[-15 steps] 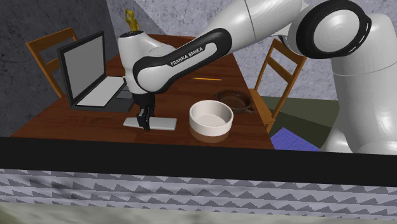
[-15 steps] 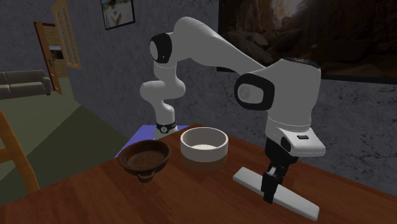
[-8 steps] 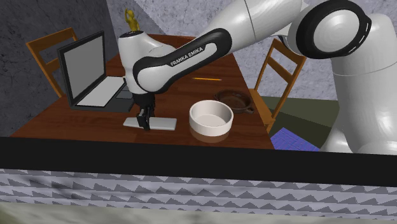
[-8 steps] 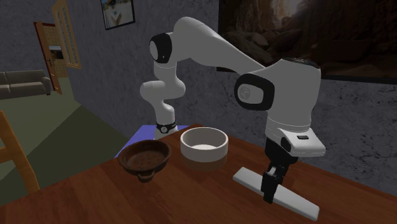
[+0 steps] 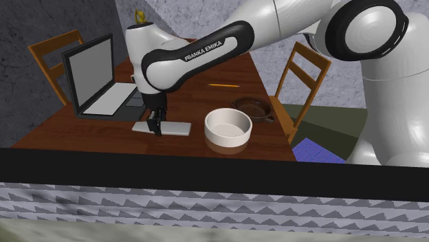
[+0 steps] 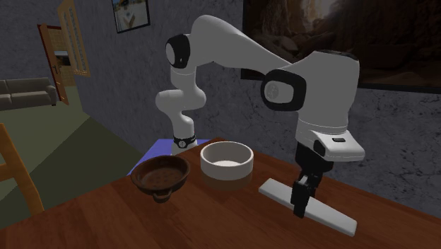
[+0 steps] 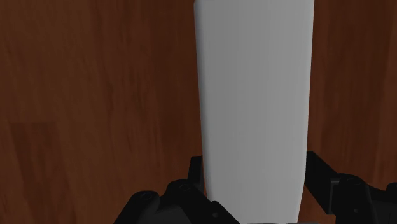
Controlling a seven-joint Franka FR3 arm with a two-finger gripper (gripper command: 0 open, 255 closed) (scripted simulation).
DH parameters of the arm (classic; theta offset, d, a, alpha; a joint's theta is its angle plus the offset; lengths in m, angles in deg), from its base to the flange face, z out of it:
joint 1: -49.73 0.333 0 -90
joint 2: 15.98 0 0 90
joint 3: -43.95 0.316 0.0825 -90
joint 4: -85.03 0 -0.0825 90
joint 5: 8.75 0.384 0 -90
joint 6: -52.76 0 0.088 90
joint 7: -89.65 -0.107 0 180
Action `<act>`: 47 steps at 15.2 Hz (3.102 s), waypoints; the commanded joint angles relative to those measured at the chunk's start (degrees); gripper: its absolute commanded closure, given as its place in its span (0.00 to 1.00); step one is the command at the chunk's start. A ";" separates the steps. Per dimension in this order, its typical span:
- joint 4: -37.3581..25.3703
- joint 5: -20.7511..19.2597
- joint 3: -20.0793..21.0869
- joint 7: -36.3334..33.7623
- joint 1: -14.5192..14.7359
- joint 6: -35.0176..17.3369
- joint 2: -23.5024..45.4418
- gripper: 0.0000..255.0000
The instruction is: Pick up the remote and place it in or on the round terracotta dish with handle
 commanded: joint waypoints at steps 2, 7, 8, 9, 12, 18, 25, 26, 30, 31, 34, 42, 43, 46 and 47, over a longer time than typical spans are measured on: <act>-1.38 0.26 0.18 0.08 0.10 2.04 -0.69 1.00; -3.58 0.67 0.41 0.39 0.11 5.29 -1.79 1.00; -4.07 0.74 0.45 0.45 0.12 5.96 -1.98 1.00; -4.58 0.81 0.49 0.50 0.13 6.63 -2.15 1.00; -6.23 0.99 0.59 0.66 0.19 8.69 -2.59 1.00; -5.66 1.80 0.76 1.68 -0.80 10.87 -5.46 1.00; 14.62 5.95 -0.09 8.66 -7.62 4.24 -19.83 1.00; 17.00 6.52 -0.38 9.83 -8.41 3.59 -21.65 1.00; 25.56 8.61 -1.95 14.79 -11.25 1.50 -28.49 1.00; 27.49 9.06 -2.46 16.08 -11.87 1.11 -30.09 1.00; 32.84 10.17 -4.16 20.01 -13.61 0.17 -34.67 1.00; 44.18 11.11 -10.07 30.64 -17.76 -0.89 -45.06 1.00; 45.31 11.01 -10.91 31.97 -18.29 -0.92 -46.17 1.00; 48.32 10.44 -13.53 35.96 -19.96 -0.89 -49.21 1.00; 49.19 10.17 -14.45 37.29 -20.53 -0.86 -50.13 1.00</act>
